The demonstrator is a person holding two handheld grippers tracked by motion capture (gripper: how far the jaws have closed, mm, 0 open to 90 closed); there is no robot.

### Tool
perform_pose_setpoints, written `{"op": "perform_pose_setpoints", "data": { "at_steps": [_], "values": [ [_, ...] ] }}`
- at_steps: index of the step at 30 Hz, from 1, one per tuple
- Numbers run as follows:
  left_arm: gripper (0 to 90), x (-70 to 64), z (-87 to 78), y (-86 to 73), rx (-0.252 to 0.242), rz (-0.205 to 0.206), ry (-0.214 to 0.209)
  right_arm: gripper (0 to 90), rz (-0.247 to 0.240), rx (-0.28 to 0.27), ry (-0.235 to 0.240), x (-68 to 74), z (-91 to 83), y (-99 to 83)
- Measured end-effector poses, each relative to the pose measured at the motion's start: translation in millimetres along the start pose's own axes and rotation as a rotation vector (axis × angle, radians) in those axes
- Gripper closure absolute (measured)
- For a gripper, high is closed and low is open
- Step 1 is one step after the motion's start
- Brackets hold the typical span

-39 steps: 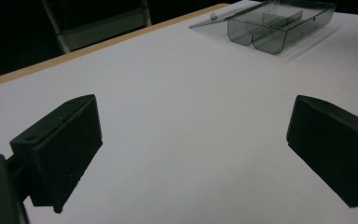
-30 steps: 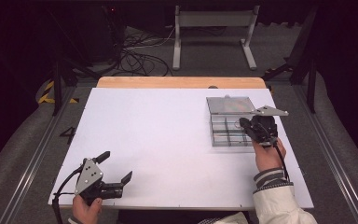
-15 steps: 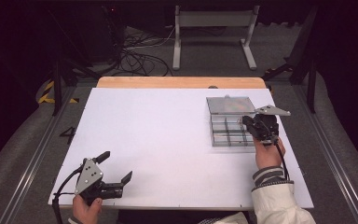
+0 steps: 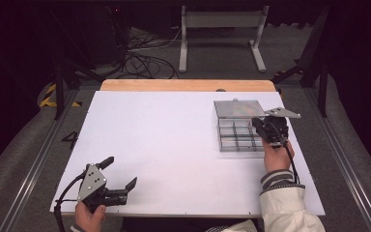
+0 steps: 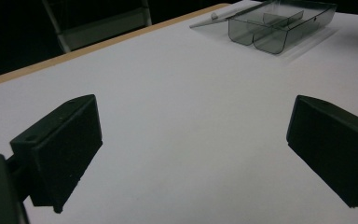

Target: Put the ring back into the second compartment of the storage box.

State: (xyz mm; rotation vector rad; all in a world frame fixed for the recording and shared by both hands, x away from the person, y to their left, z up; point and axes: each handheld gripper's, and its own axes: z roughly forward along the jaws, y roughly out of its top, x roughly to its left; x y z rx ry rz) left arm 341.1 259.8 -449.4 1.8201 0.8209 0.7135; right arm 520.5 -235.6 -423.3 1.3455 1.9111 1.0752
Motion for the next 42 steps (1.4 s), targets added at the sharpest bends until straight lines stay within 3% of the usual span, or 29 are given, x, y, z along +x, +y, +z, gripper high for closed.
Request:
{"op": "perform_pose_setpoints", "data": {
  "at_steps": [29, 42],
  "values": [
    [4.0, 0.1, 0.4, 0.1, 0.003, 0.001, -0.005, 86.3, -0.004, 0.087, -0.012, -2.0, 34.6, -10.6],
    [4.2, 0.5, 0.8, -0.1, 0.006, 0.002, -0.007, 86.1, 0.009, 0.134, 0.005, -5.9, 45.7, -14.5]
  ]
}}
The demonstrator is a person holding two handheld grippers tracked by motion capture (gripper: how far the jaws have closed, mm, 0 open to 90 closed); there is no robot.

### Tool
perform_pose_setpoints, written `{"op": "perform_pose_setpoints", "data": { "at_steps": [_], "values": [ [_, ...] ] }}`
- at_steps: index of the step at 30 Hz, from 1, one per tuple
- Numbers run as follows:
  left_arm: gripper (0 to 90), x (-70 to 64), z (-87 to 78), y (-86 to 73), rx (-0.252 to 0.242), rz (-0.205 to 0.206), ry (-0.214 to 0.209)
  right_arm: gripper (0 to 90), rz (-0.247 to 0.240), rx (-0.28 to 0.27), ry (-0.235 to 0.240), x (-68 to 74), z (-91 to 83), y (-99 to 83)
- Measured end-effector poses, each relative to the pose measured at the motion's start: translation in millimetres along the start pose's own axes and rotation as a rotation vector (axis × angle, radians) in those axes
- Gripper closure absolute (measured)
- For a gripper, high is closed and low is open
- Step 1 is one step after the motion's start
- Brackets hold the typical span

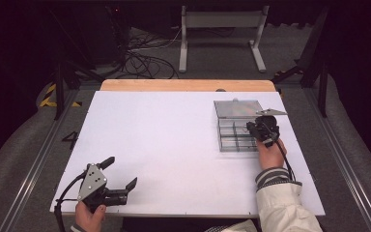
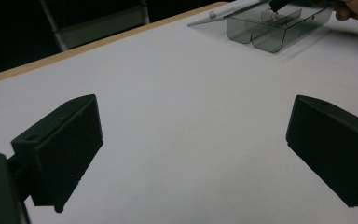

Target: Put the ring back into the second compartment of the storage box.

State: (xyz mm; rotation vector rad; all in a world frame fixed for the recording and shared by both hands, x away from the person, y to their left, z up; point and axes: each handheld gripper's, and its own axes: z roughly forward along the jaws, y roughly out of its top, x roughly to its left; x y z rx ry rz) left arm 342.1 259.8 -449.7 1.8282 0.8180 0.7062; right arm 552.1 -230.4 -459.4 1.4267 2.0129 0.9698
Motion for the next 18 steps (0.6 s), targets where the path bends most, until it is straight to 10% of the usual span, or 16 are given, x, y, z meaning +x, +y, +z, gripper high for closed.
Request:
{"op": "perform_pose_setpoints", "data": {
  "at_steps": [18],
  "values": [
    [4.4, -0.3, 0.0, 0.0, 0.0, -0.004, -0.005, 66.3, 0.014, -0.042, 0.029, -3.6, -8.5, 1.1]
  ]
}}
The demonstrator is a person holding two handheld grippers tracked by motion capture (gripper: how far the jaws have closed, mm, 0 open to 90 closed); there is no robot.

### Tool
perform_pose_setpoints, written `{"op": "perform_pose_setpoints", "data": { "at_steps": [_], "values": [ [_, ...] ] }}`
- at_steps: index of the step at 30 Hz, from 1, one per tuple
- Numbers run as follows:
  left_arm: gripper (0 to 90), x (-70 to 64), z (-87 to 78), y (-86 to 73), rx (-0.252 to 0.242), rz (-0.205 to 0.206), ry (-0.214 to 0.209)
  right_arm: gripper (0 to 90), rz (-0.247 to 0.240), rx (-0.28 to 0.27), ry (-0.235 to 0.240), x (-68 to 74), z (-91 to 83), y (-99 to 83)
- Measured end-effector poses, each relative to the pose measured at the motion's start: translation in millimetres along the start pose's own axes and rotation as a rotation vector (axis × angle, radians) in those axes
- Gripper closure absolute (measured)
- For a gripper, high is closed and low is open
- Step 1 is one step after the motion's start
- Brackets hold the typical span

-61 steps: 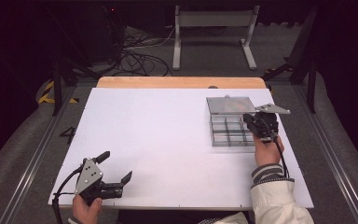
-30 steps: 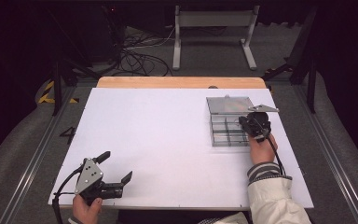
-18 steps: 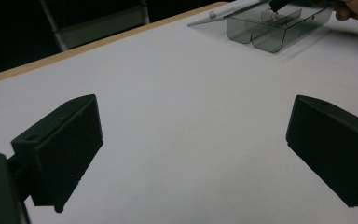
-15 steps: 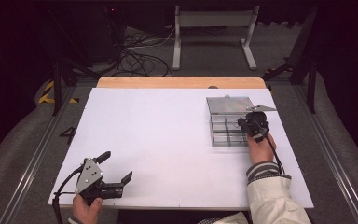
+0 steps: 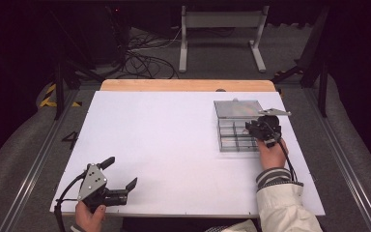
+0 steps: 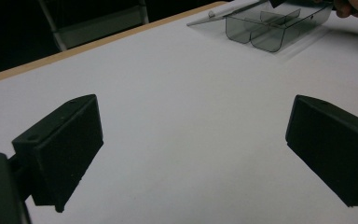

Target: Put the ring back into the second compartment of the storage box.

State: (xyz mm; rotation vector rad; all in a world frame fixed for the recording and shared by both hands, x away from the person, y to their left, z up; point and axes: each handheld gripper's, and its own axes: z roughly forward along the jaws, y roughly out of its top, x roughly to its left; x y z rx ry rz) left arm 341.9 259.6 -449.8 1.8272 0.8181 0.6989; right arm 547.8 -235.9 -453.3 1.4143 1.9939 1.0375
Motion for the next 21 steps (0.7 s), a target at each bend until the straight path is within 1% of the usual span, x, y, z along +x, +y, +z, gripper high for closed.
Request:
{"op": "perform_pose_setpoints", "data": {
  "at_steps": [1, 3, 4, 5, 9, 10, 11, 15, 19, 21],
  "values": [
    [4.4, -0.1, 0.0, 0.0, -0.001, -0.001, 0.0, 63.8, 0.003, -0.001, 0.002, 0.3, -1.5, 0.3],
    [4.4, -0.1, 0.0, 0.1, -0.001, -0.001, -0.001, 57.6, -0.008, -0.007, 0.007, 1.2, -5.4, 1.1],
    [4.4, -0.1, 0.0, 0.1, -0.001, -0.001, -0.001, 53.1, -0.014, -0.013, 0.011, 1.8, -7.5, 1.6],
    [4.4, -0.2, 0.0, 0.1, -0.001, -0.001, -0.001, 49.4, -0.018, -0.018, 0.026, 2.5, -9.9, 2.1],
    [4.4, -0.3, 0.0, 0.2, -0.002, -0.001, -0.001, 41.4, -0.034, -0.059, 0.046, 5.3, -21.2, 4.5],
    [4.4, -0.2, 0.0, 0.2, -0.002, -0.001, -0.001, 40.0, -0.034, -0.069, 0.053, 6.0, -24.5, 5.0],
    [4.4, -0.3, 0.0, 0.2, -0.002, -0.001, -0.002, 39.2, -0.031, -0.08, 0.049, 7.0, -28.0, 5.5],
    [4.4, -0.6, 0.1, 0.4, 0.0, 0.001, -0.005, 35.4, -0.054, -0.123, 0.066, 10.5, -40.5, 7.2],
    [4.4, -0.6, -0.2, 0.4, -0.002, 0.002, -0.003, 31.2, -0.08, -0.142, 0.088, 14.8, -49.8, 8.1],
    [4.4, -0.4, -0.3, 0.4, -0.002, 0.001, -0.003, 29.9, -0.084, -0.154, 0.098, 16.1, -53.6, 8.3]
  ]
}}
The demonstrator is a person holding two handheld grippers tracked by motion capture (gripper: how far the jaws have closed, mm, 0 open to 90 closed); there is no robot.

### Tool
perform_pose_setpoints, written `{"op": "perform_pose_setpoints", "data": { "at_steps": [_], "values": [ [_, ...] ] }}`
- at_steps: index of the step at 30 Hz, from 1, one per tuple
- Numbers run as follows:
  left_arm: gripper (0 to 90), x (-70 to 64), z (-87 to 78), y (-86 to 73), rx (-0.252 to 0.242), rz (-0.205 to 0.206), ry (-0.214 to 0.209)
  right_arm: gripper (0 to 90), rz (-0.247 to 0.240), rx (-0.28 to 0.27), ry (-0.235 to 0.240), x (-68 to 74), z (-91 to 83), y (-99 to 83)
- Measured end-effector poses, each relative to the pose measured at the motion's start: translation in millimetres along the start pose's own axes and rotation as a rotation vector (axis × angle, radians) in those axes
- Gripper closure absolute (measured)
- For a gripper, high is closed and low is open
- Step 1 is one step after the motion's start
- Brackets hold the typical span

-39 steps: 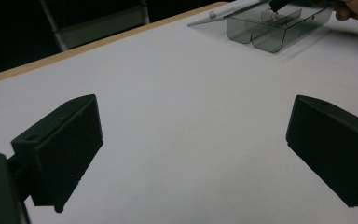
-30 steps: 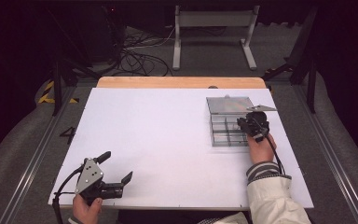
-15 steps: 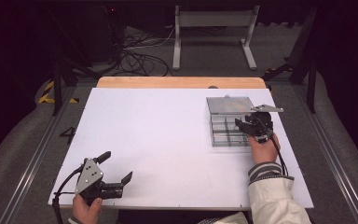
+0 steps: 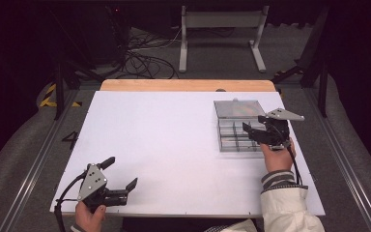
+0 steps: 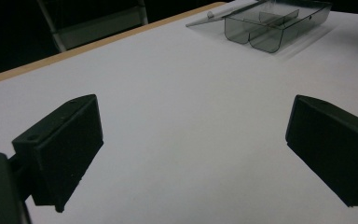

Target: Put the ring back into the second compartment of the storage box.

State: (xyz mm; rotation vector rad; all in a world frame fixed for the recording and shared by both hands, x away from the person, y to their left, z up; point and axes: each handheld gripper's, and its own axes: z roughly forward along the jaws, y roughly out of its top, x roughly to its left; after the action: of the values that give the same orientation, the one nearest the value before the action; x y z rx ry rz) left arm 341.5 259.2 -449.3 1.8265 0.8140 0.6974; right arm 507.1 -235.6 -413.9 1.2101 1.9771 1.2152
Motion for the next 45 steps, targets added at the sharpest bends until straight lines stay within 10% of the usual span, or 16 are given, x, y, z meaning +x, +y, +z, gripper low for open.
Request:
{"op": "perform_pose_setpoints", "data": {
  "at_steps": [29, 45],
  "values": [
    [4.5, 0.5, -0.8, 0.0, -0.003, -0.002, -0.001, 20.6, -0.083, -0.029, 0.09, 10.5, -35.4, 2.9],
    [4.5, 0.8, -1.5, 0.4, -0.005, 0.008, 0.001, 6.7, -0.134, -0.047, 0.251, 22.5, -59.1, -2.7]
  ]
}}
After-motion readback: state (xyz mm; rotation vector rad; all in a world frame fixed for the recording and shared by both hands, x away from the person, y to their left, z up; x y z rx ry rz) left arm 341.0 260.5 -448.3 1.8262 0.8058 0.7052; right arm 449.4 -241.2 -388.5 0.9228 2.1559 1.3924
